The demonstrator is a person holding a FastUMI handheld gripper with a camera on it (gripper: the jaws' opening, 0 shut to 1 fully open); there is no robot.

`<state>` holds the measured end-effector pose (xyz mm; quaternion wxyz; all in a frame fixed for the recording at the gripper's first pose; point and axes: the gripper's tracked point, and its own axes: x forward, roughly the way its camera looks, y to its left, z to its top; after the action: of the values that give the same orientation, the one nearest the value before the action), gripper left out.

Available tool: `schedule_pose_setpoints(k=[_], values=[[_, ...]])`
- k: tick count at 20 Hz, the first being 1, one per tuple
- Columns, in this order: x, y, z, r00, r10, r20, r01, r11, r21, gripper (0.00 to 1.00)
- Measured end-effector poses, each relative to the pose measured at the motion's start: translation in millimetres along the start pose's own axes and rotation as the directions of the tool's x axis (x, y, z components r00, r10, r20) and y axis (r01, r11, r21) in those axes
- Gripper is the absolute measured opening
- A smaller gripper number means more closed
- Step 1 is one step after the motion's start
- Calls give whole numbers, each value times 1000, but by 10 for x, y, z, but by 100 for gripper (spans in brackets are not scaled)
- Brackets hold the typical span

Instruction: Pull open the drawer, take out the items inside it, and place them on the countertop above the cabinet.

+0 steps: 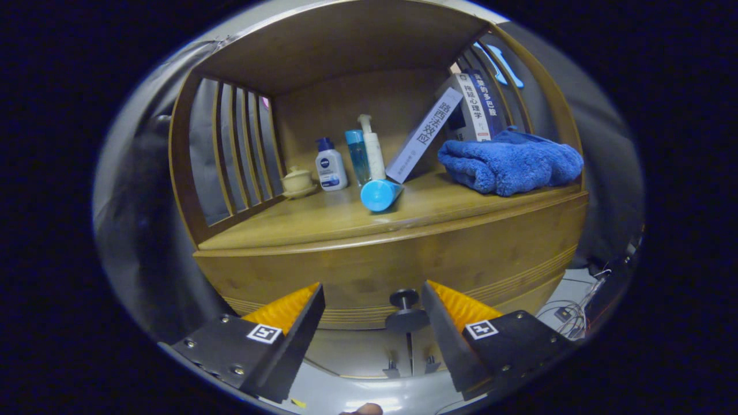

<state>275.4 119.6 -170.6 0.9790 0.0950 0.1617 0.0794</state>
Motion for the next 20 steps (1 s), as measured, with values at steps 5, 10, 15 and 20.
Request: schedule_pose_setpoints(k=[5, 10, 15, 20], values=[[-58, 25, 97, 1000, 9, 16, -9, 1000, 0, 100], [-106, -2, 194, 999, 7, 39, -7, 1000, 14, 100], [-176, -74, 226, 999, -5, 47, 4, 1000, 20, 100], [-306, -180, 314, 997, -24, 67, 23, 1000, 14, 100]])
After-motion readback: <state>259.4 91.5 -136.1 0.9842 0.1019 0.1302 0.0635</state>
